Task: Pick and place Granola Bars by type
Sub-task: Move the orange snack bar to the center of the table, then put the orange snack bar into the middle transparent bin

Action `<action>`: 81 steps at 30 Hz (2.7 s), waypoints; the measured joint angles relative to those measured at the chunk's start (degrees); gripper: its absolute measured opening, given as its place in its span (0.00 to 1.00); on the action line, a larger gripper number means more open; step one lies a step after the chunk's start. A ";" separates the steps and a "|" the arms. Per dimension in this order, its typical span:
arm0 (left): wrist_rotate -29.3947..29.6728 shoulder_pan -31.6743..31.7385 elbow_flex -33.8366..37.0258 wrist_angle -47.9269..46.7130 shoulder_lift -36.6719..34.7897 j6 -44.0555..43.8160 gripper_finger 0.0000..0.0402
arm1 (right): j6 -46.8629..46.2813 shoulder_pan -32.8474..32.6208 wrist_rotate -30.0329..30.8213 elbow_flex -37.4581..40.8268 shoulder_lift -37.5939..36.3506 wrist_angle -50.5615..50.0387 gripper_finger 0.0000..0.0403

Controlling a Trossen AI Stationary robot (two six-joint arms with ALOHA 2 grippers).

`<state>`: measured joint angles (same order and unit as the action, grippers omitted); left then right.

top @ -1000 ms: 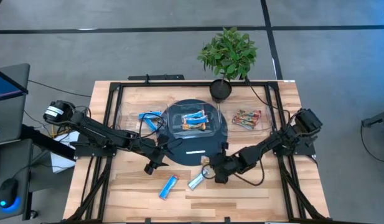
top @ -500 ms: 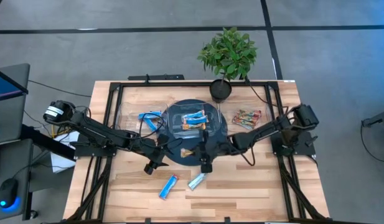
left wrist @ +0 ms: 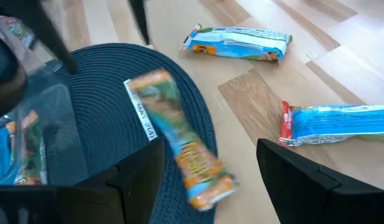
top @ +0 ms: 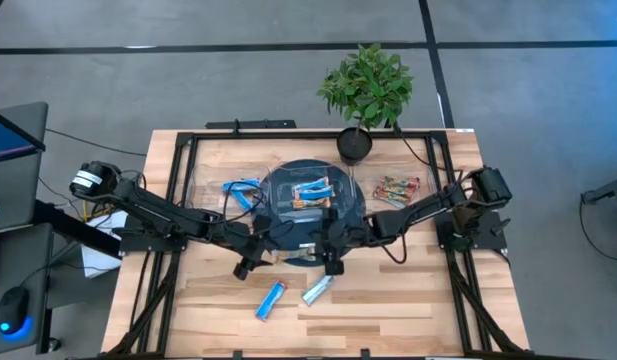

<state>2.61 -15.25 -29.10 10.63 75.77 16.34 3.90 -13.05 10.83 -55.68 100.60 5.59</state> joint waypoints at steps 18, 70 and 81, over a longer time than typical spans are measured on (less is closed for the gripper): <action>-8.57 5.54 -6.07 14.50 21.06 -2.35 0.63 | -23.34 -7.86 13.22 0.00 -5.18 -26.99 0.68; 37.41 3.65 -24.37 4.34 25.09 12.21 0.24 | -25.40 -13.34 21.49 0.00 -6.97 -30.02 0.68; 44.41 13.98 -25.31 3.74 25.09 14.47 0.24 | -26.01 -13.34 21.51 0.00 -6.97 -29.87 0.68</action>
<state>47.02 -1.26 -54.41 14.37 100.86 30.81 -22.11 -26.39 32.34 -55.68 93.62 -24.28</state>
